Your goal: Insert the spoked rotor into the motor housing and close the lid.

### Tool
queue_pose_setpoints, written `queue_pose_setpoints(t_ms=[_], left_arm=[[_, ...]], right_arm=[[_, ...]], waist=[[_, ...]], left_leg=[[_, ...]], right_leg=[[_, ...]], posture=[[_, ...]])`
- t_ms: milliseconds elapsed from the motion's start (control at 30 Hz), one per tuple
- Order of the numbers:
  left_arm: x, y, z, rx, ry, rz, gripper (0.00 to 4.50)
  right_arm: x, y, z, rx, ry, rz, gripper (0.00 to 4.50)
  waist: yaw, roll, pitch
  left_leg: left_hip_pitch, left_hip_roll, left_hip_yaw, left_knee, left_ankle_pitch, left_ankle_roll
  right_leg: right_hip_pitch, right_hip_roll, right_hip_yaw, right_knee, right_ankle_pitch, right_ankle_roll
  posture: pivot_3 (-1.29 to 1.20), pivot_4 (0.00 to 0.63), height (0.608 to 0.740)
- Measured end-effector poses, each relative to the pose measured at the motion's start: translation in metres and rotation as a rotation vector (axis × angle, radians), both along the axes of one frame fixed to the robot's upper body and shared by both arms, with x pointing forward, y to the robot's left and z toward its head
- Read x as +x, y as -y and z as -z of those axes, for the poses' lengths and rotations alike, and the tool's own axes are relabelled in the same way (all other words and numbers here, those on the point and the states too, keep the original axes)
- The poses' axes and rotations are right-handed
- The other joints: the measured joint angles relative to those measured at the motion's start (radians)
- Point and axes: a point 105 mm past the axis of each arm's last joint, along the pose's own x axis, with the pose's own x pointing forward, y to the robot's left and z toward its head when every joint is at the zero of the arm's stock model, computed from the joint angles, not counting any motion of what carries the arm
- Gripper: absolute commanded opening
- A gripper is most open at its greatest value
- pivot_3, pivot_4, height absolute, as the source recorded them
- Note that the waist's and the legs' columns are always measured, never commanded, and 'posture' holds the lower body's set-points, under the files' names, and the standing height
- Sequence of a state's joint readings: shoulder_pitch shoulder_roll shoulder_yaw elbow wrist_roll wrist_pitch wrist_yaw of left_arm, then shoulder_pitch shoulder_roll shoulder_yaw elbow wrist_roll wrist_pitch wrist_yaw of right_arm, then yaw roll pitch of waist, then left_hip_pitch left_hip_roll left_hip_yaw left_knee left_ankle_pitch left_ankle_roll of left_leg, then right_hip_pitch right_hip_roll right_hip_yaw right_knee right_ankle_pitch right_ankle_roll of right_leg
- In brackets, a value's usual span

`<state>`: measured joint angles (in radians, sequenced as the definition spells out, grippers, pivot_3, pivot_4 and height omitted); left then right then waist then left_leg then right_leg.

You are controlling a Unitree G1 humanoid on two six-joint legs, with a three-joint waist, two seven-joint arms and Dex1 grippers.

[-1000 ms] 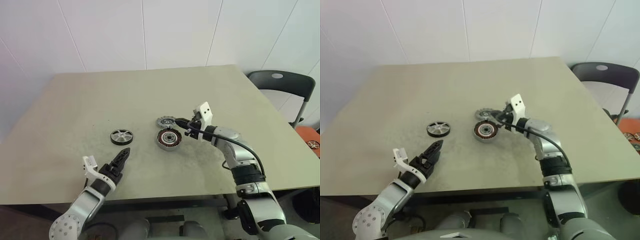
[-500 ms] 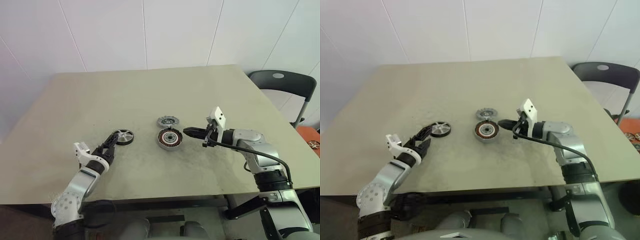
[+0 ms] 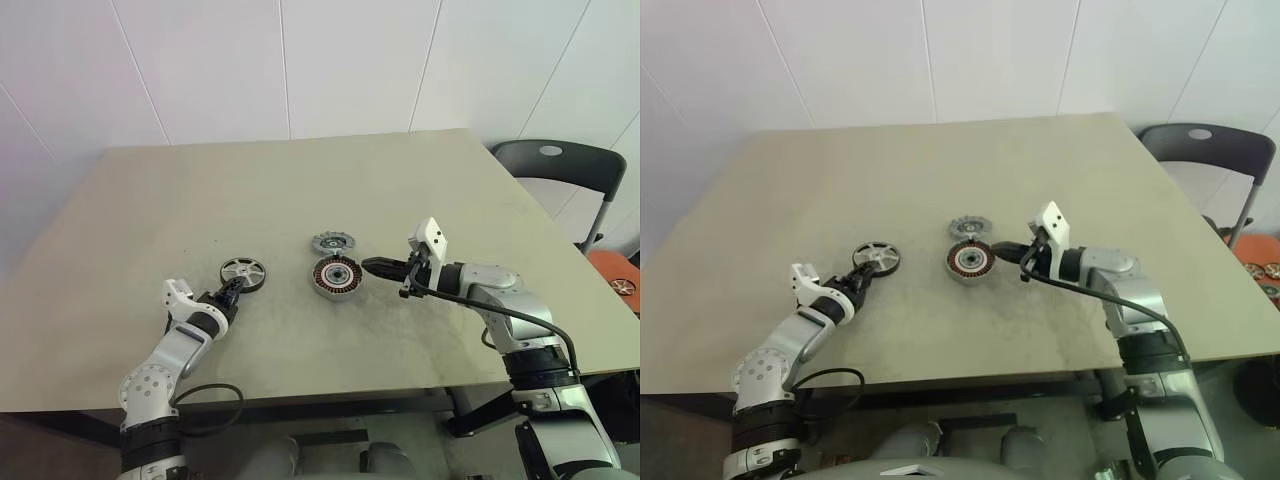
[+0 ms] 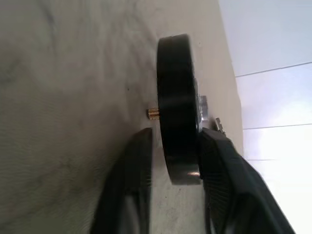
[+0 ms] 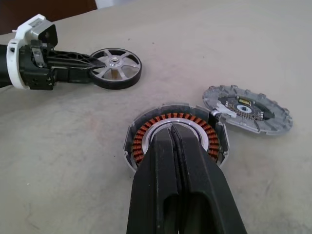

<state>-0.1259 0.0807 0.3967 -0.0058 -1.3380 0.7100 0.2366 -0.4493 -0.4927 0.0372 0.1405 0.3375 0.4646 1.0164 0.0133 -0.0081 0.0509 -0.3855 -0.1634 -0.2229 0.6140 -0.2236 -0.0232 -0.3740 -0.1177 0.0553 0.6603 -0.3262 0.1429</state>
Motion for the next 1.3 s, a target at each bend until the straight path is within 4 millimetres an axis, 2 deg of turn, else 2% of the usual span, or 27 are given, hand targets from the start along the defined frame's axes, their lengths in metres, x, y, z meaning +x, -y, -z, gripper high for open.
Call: queue_pose_setpoints(t_ms=[200,367,500,667,733,900,1300], left_arm=[[0.001,-0.001,-0.001,-0.040,0.001,-0.028,0.48],[0.000,0.010,-0.016,-0.162,0.085,0.021,0.48],[0.002,0.038,-0.036,-0.240,0.194,0.161,0.48],[0.020,0.093,-0.055,-0.275,0.264,0.408,0.48],[0.026,0.106,-0.050,-0.239,0.239,0.473,0.48],[0.027,0.113,-0.028,-0.170,0.150,0.582,0.48],[0.015,0.137,-0.021,-0.255,0.113,0.668,0.48]], right_arm=[[0.000,-0.001,0.000,0.001,-0.002,0.001,0.00],[0.000,0.002,0.000,-0.003,-0.009,0.000,0.00],[-0.004,0.013,-0.001,-0.020,-0.031,-0.005,0.00],[-0.013,0.018,0.004,-0.026,-0.062,-0.015,0.00],[-0.015,0.020,0.007,-0.029,-0.069,-0.011,0.00],[-0.016,0.021,0.006,-0.034,-0.061,0.004,0.00],[-0.017,0.020,0.004,-0.025,-0.054,0.022,0.00]], waist=[[-0.002,0.000,0.000],[0.001,-0.001,0.000],[0.006,-0.001,0.000],[0.000,-0.001,0.000],[-0.006,-0.001,0.000],[-0.009,-0.001,0.000],[-0.001,-0.001,0.000]], left_leg=[[0.001,0.002,0.004,0.001,0.000,0.000],[-0.001,0.002,0.004,0.000,0.000,0.000],[-0.002,0.002,0.002,0.001,0.000,0.000],[-0.003,0.003,0.004,0.001,0.000,0.000],[-0.003,0.004,0.005,0.001,0.000,0.000],[-0.006,0.005,0.004,-0.001,0.000,-0.001],[-0.006,0.004,0.004,0.001,0.000,0.000]], right_leg=[[0.000,0.000,0.000,0.000,0.002,0.000],[-0.001,0.000,-0.001,-0.002,0.003,0.001],[-0.001,0.000,-0.002,-0.006,0.005,0.001],[0.000,0.000,-0.002,-0.009,0.008,0.003],[-0.001,0.000,-0.002,-0.009,0.010,0.005],[-0.005,0.001,-0.002,-0.009,0.010,0.006],[-0.007,0.000,-0.002,-0.009,0.011,0.007]], posture=[[0.00,0.000,0.740],[0.00,0.000,0.740],[0.00,0.000,0.740],[0.00,0.000,0.740],[0.00,0.000,0.740],[0.00,0.000,0.740],[0.00,0.000,0.740]])
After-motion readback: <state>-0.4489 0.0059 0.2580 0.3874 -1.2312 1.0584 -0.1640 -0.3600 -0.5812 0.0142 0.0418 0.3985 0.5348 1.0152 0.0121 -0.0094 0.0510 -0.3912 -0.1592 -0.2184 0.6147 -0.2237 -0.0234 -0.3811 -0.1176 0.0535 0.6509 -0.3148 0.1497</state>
